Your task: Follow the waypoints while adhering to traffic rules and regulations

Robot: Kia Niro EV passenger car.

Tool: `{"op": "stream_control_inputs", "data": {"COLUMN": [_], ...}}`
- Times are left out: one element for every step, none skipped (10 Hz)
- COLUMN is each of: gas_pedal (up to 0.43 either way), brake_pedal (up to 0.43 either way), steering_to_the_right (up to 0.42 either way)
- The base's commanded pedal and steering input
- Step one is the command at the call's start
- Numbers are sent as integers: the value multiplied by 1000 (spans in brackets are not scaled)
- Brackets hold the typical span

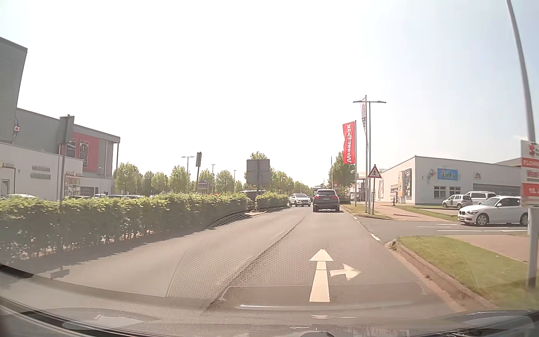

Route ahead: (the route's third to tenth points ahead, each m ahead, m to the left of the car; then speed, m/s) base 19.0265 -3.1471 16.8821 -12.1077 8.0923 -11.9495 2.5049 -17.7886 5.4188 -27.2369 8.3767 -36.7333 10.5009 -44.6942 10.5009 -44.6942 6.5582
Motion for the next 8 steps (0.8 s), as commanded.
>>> {"op": "stream_control_inputs", "data": {"gas_pedal": [0, 0, 0, 0, 0, 0, 0, 0], "brake_pedal": [159, 171, 171, 171, 171, 171, 177, 177], "steering_to_the_right": [20, 20, 21, 25, 30, 33, 33, 35]}}
